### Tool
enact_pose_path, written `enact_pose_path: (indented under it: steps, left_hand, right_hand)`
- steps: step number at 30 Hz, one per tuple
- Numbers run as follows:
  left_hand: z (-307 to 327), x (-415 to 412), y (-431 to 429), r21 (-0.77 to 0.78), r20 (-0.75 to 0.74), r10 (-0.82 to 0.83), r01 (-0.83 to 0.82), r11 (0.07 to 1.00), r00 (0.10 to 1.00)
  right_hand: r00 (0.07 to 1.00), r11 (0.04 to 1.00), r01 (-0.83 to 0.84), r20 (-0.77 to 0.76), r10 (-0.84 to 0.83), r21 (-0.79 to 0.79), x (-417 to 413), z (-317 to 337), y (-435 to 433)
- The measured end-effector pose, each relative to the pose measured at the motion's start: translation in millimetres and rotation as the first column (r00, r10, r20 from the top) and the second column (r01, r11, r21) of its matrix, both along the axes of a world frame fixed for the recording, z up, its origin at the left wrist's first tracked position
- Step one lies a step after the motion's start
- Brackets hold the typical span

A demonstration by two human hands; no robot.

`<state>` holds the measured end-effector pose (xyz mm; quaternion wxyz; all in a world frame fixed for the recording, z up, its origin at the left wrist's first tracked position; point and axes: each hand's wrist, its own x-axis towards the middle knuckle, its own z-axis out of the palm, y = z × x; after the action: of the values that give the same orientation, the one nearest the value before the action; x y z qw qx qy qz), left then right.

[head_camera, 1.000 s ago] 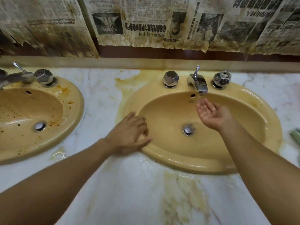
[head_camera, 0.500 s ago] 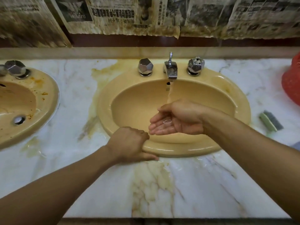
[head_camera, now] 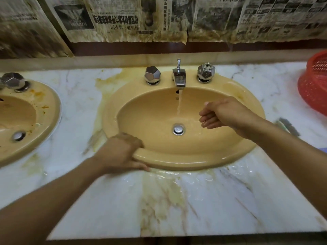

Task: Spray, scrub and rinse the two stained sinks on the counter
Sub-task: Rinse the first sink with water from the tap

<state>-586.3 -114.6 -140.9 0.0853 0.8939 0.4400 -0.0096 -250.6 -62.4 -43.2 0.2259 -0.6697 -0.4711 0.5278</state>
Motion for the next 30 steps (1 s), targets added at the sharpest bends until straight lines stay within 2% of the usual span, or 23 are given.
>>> enact_pose_path:
  steps: [1, 3, 4, 6, 7, 8, 9, 10, 11, 13, 17, 20, 22, 24, 26, 30]
  left_hand:
    - [0.5, -23.9, 9.7, 0.014, 0.016, -0.023, 0.022, 1.0, 1.0]
    - [1.4, -51.7, 33.9, 0.023, -0.004, -0.11, 0.11, 0.994, 0.994]
    - [3.1, -57.9, 46.6, 0.026, -0.05, -0.159, 0.161, 0.987, 0.986]
    - [7.6, -62.8, 68.2, 0.012, -0.13, -0.239, 0.242, 0.97, 0.962]
    - [8.3, -65.1, 75.7, 0.0, -0.148, -0.267, 0.27, 0.963, 0.952]
    - [8.3, -67.4, 80.3, -0.009, -0.157, -0.285, 0.287, 0.958, 0.946]
    - [7.2, -69.0, 82.8, -0.012, -0.155, -0.293, 0.294, 0.956, 0.944]
    - [6.2, -69.4, 83.2, -0.006, -0.144, -0.29, 0.292, 0.956, 0.946]
    - [5.0, -69.0, 81.1, 0.008, -0.135, -0.28, 0.283, 0.959, 0.951]
    - [4.0, -64.1, 71.5, 0.036, -0.129, -0.239, 0.246, 0.969, 0.962]
    - [6.1, -11.9, 28.9, -0.039, -0.172, -0.078, 0.072, 0.997, 0.982]
    - [5.2, 41.7, 1.9, -0.078, -0.245, 0.001, -0.02, 0.997, 0.97]
    - [7.5, 66.3, -6.9, -0.087, -0.249, 0.042, -0.066, 0.994, 0.968]
    - [9.8, 96.2, -13.3, -0.119, -0.242, 0.069, -0.1, 0.988, 0.968]
    - [10.9, 135.3, -18.5, -0.187, -0.205, 0.07, -0.109, 0.976, 0.976]
    - [8.5, 167.5, -19.0, -0.213, -0.142, 0.06, -0.09, 0.973, 0.988]
  right_hand:
    - [0.997, 0.998, 0.06, -0.045, -0.061, -0.018, -0.9, -13.6, 10.5]
    - [0.944, 0.974, 0.165, -0.262, -0.201, -0.153, -11.1, -39.4, 33.4]
    - [0.857, 0.943, 0.206, -0.416, -0.303, -0.261, -19.7, -50.9, 45.1]
    - [0.539, 0.838, 0.254, -0.649, -0.537, -0.482, -39.8, -68.8, 65.1]
    - [0.375, 0.783, 0.264, -0.688, -0.621, -0.563, -49.6, -76.4, 73.9]
    - [0.256, 0.74, 0.271, -0.695, -0.672, -0.615, -58.2, -81.8, 80.8]
    - [0.187, 0.719, 0.273, -0.698, -0.691, -0.639, -64.2, -85.3, 85.6]
    - [0.16, 0.716, 0.27, -0.703, -0.693, -0.644, -68.0, -86.6, 88.6]
    - [0.165, 0.724, 0.261, -0.71, -0.685, -0.638, -69.7, -85.9, 89.1]
    - [0.252, 0.766, 0.218, -0.723, -0.643, -0.605, -68.8, -77.0, 83.3]
    - [0.653, 0.856, -0.046, -0.664, -0.364, -0.515, -66.4, -32.3, 49.8]
    - [0.876, 0.851, -0.236, -0.482, -0.023, -0.47, -65.3, 5.3, 16.9]
    - [0.939, 0.873, -0.278, -0.305, 0.159, -0.4, -64.2, 20.4, -5.0]
    - [0.959, 0.912, -0.281, -0.129, 0.253, -0.299, -60.2, 24.7, -22.3]
    - [0.958, 0.936, -0.281, -0.01, 0.285, -0.212, -52.3, 23.5, -34.0]
    - [0.971, 0.975, -0.222, 0.089, 0.224, -0.029, -25.5, 11.8, -42.0]
